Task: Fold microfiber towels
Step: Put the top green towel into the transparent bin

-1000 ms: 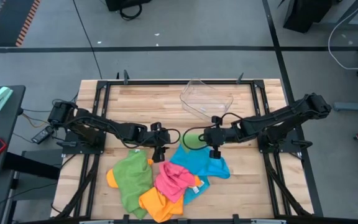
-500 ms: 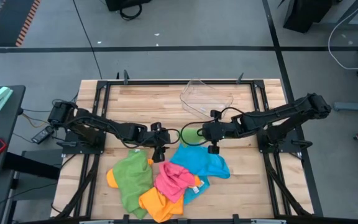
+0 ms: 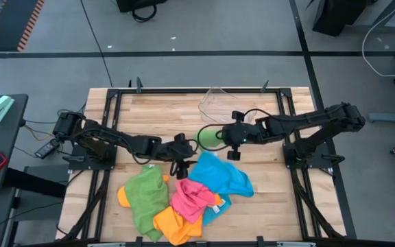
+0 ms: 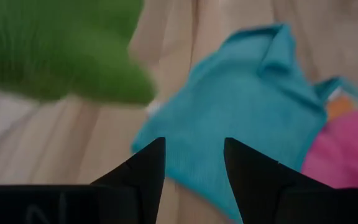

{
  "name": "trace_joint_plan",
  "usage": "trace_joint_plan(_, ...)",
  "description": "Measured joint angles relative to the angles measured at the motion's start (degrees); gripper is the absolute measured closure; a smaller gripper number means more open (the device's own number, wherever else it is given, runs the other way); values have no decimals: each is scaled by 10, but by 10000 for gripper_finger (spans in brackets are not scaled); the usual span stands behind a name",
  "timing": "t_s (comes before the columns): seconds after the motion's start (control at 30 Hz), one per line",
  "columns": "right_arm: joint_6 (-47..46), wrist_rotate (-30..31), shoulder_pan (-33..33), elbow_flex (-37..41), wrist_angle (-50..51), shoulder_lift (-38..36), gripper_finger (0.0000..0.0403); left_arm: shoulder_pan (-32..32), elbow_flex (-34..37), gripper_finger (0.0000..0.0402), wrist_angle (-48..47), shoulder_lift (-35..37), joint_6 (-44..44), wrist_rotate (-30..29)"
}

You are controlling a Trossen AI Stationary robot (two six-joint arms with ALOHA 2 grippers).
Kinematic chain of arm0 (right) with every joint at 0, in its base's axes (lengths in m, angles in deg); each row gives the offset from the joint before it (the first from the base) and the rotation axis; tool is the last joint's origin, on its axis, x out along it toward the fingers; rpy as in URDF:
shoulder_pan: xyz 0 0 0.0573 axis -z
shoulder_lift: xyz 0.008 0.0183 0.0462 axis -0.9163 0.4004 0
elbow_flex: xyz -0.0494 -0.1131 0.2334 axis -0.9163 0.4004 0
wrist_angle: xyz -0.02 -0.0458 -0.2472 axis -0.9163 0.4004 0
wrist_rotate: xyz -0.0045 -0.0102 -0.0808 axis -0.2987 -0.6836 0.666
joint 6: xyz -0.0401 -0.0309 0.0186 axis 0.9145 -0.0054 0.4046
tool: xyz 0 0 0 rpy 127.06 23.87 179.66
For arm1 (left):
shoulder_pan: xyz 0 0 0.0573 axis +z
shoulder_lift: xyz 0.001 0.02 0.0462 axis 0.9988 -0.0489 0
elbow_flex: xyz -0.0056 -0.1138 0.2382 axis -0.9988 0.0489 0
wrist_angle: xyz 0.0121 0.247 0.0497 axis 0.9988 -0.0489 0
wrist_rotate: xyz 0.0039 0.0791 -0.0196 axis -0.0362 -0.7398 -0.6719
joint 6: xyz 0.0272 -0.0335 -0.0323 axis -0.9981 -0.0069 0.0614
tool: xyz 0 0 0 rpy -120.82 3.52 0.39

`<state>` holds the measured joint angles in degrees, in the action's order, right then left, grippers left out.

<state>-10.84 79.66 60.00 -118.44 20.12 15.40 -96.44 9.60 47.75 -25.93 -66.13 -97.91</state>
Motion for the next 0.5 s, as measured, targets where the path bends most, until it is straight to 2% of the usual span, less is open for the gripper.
trace_joint_plan(0.27, 33, -3, 24, 0, 1, 0, 348, -13, 24, 230, 66, 0, -29, 0)
trace_joint_plan(0.5, 55, -15, 42, 0, 1, 0, 348, -13, 42, 228, 86, 0, -23, 0)
